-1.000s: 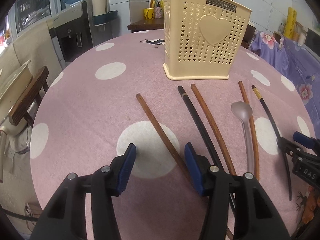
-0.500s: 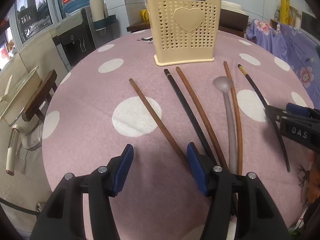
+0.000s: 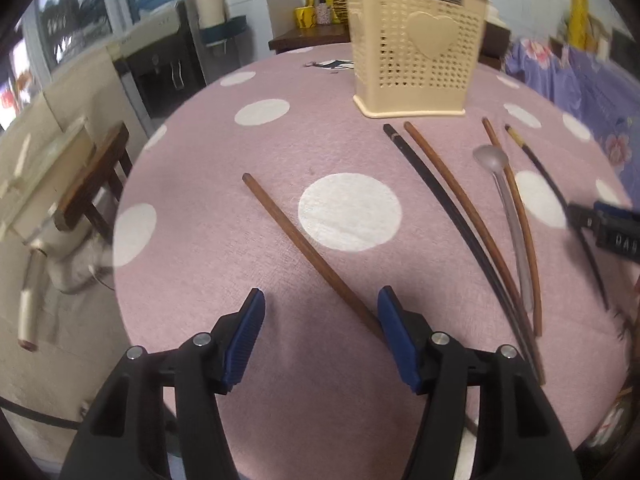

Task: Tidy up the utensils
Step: 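Grasp the black gold-tipped chopstick with the right tool while the left tool approaches a wooden chopstick, then grasp a wooden chopstick with the left tool while the right tool lifts the black chopstick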

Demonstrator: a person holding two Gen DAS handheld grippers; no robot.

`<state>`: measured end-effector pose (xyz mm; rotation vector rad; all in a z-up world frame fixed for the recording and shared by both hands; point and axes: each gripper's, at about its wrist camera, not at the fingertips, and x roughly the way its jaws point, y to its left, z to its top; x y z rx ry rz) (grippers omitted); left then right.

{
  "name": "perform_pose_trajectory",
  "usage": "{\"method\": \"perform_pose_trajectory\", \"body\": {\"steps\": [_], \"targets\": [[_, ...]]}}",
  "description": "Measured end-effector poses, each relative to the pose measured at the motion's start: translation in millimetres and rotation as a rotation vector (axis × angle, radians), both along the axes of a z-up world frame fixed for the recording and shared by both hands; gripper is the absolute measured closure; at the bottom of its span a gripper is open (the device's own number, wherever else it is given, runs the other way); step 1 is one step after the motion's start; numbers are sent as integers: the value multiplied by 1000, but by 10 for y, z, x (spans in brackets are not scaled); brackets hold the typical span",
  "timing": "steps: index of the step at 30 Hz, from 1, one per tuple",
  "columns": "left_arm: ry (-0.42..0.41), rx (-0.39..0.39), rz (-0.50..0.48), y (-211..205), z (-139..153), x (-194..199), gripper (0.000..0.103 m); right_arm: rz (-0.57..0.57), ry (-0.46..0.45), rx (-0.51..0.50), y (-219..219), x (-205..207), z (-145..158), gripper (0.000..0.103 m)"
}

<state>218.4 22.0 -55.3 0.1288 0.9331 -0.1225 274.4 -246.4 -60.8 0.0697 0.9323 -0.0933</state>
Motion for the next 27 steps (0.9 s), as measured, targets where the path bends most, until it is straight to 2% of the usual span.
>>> {"method": "perform_pose_trajectory", "body": {"steps": [2, 5, 9, 11, 14, 17, 21, 24, 26, 27], "targets": [[-6, -60, 43, 97, -8, 95, 43, 26, -12, -11, 19, 25, 26, 35], [-24, -55, 123, 158, -24, 263, 43, 65, -33, -30, 24, 127, 74, 37], [-4, -56, 163, 129, -5, 465, 45, 83, -64, -31, -8, 346, 125, 45], [2, -41, 176, 114, -2, 539, 47, 83, -40, -33, -9, 523, 90, 56], [1, -31, 192, 87, 3, 638, 51, 92, -3, -18, 20, 730, 42, 66], [-4, -32, 207, 68, 13, 683, 58, 97, 0, -6, 71, 839, 33, 70], [-12, -29, 192, -20, 13, 723, 75, 67, 1, 13, 99, 927, 31, 79], [-15, -22, 181, -77, 13, 743, 82, 55, -9, 10, 107, 950, 26, 86], [-12, -30, 168, -99, 11, 747, 82, 66, -13, 3, 126, 944, 22, 92], [-14, -24, 161, -119, 9, 749, 87, 76, -14, -2, 141, 943, 21, 94]]}}
